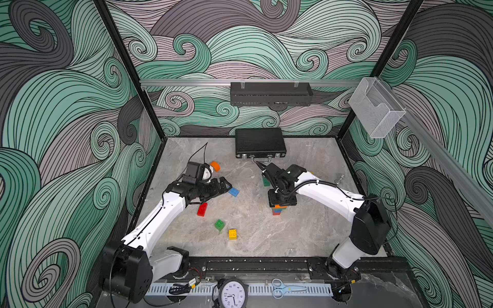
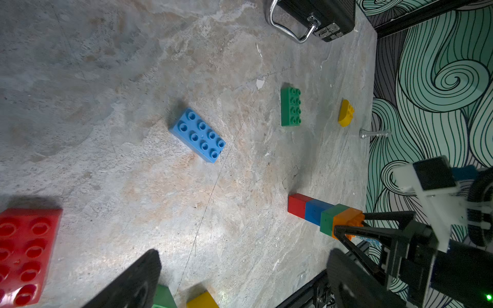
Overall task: Assemble an ice cream with lego
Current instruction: Assemble the lego brick with the lego brick.
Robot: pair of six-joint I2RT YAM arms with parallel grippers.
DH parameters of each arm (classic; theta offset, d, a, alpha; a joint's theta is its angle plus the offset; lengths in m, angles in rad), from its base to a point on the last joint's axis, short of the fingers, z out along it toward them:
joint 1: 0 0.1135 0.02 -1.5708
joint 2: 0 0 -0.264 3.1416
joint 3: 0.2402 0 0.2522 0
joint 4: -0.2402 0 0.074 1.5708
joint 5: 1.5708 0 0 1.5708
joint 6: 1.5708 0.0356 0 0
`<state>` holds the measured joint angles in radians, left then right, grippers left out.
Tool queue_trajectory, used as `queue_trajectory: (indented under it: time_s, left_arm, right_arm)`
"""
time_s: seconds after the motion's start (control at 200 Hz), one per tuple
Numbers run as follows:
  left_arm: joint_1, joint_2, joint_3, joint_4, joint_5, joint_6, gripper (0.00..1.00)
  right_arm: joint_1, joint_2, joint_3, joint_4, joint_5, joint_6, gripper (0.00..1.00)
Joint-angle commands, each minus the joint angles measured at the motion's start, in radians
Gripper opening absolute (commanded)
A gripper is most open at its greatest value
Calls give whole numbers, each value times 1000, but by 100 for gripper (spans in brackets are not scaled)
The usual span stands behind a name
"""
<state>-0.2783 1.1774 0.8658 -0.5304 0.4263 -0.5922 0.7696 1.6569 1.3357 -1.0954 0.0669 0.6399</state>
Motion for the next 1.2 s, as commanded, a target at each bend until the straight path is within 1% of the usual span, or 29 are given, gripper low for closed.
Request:
queue_trajectory:
  time_s: [0.0, 0.155, 0.395, 0.58, 0.8, 0.901, 1.056, 1.196]
  left_arm:
    - [-8, -21, 6, -19, -17, 17, 97]
    - [-9, -24, 6, -23, -18, 19, 97]
    - [-7, -41, 9, -42, -31, 20, 97]
    - [-6, -45, 8, -47, -34, 22, 97]
    - [-6, -48, 12, -49, -34, 22, 97]
    - [-5, -48, 13, -51, -34, 22, 97]
    - [-4, -47, 18, -52, -35, 21, 98]
    - [-5, -45, 27, -58, -35, 23, 97]
  right_arm:
    - [1, 41, 22, -42, -4, 5, 68]
    - [-1, 76, 66, -66, 10, -11, 68]
    - [-1, 58, 48, -68, 9, -2, 68]
    - [-1, 45, 43, -69, 12, 1, 72]
    - [-1, 34, 48, -75, 13, 0, 74]
    - [-3, 28, 48, -75, 15, 0, 76]
    - [-4, 14, 57, -75, 8, -2, 83]
    - [-5, -7, 106, -110, 7, -16, 89]
